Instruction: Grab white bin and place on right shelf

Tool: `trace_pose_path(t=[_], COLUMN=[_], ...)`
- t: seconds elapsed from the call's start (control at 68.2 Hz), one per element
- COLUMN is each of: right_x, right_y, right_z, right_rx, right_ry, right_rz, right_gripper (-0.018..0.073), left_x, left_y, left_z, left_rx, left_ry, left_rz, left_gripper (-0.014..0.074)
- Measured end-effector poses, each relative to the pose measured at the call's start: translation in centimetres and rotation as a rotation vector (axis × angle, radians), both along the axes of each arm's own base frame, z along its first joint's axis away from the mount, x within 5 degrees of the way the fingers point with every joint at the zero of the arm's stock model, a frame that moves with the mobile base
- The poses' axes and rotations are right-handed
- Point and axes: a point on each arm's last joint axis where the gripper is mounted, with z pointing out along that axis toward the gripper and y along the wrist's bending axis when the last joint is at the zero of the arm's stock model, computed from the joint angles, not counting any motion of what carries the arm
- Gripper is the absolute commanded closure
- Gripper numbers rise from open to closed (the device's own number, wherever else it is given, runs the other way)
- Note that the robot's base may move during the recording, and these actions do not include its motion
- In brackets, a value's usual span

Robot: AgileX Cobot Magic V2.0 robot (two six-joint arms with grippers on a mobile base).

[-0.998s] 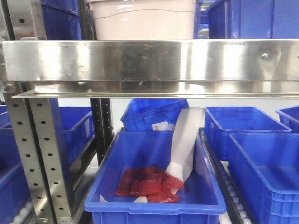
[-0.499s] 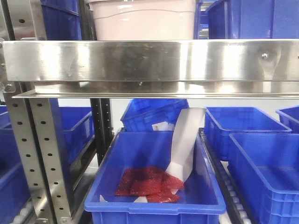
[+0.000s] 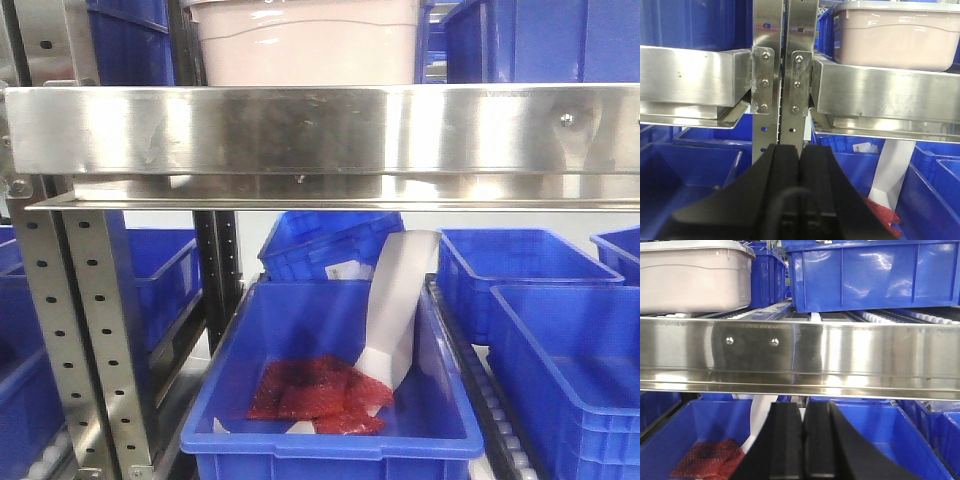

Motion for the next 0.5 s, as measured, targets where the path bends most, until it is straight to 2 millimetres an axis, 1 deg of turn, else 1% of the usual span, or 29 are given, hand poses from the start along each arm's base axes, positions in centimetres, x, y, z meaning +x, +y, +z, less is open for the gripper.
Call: trace_pose_path(t=[0.499], right_x=[0.0], right_y=[0.0], right_z=[0.0], right_rx=[0.0], right_ry=[0.0], right_rz=[0.0], right_gripper=[0.0484], left_x=[0.0], left_y=[0.0], left_z=[0.0], left_rx=[0.002], left_ry=[0.0], left_rz=[0.0], left_gripper=[0.0713])
